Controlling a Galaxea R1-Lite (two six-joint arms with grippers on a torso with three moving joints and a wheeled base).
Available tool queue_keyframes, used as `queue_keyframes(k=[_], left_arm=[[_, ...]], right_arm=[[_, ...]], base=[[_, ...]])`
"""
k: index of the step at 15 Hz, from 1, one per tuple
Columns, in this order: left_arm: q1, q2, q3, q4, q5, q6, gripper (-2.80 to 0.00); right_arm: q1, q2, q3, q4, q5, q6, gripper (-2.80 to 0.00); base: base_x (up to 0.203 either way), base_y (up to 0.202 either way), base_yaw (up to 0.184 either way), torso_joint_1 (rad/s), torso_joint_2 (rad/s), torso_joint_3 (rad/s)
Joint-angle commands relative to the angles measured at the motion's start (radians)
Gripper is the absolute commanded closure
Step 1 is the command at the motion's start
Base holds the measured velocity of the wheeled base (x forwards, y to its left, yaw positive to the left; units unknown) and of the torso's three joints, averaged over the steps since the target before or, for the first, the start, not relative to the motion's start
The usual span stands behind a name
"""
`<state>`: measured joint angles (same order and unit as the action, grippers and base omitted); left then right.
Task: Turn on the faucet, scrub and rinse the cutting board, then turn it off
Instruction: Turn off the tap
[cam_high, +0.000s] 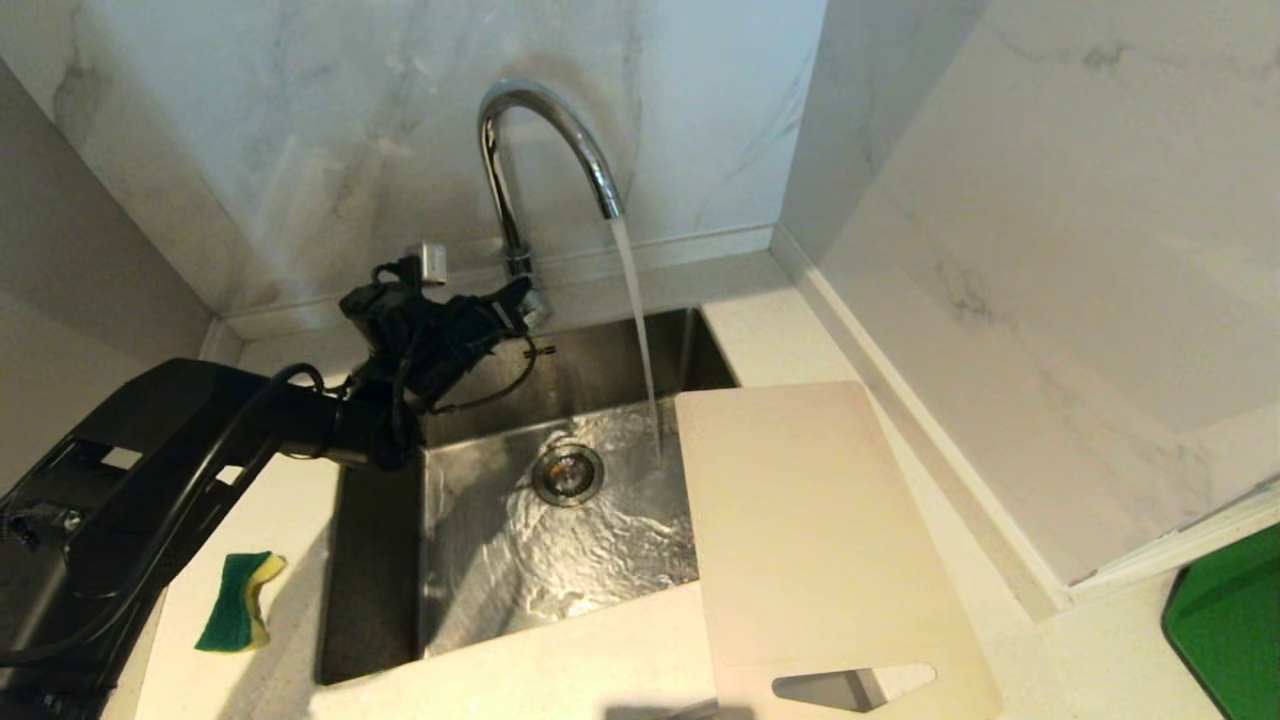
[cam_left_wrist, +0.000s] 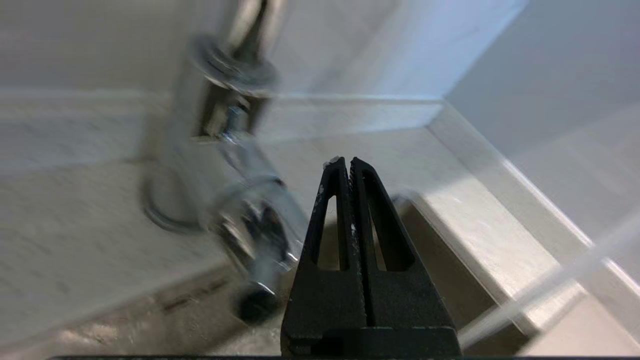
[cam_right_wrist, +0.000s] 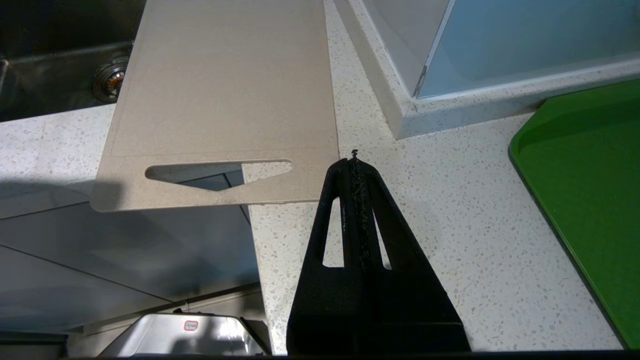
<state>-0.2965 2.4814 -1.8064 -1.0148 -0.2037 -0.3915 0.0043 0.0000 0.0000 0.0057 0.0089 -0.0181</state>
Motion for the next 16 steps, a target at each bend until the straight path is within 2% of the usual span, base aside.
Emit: queue_keyframes(k=[1,5,7,12,16], left_arm=[[0.016,0.036,-0.055,0.011,0.0,0.0,0.0],[0.046,0.07,-0.123,0.043,0.005,0.0,0.0],[0.05,0.071,-0.128,0.042,0.029,0.0,0.0],[0.06,0.072,-0.132,0.044,0.03,0.002,0.0],[0.022,0.001,-0.118,0.034,0.097,-0.004,0.0]], right_arm=[[0.0,0.0,0.001,0.0,0.0,0.0,0.0],[0.0,0.0,0.001,0.0,0.0,0.0,0.0],[0.0,0.0,0.002,0.0,0.0,0.0,0.0],[0.0,0.0,0.001,0.0,0.002,-0.003,0.0],[0.0,0.0,0.002,0.0,0.002,-0.003,0.0]], base=[[0.0,0.0,0.0,0.0,0.0,0.0],[0.0,0.0,0.0,0.0,0.0,0.0],[0.0,0.0,0.0,0.0,0.0,0.0],[0.0,0.0,0.0,0.0,0.0,0.0],[0.0,0.0,0.0,0.0,0.0,0.0]])
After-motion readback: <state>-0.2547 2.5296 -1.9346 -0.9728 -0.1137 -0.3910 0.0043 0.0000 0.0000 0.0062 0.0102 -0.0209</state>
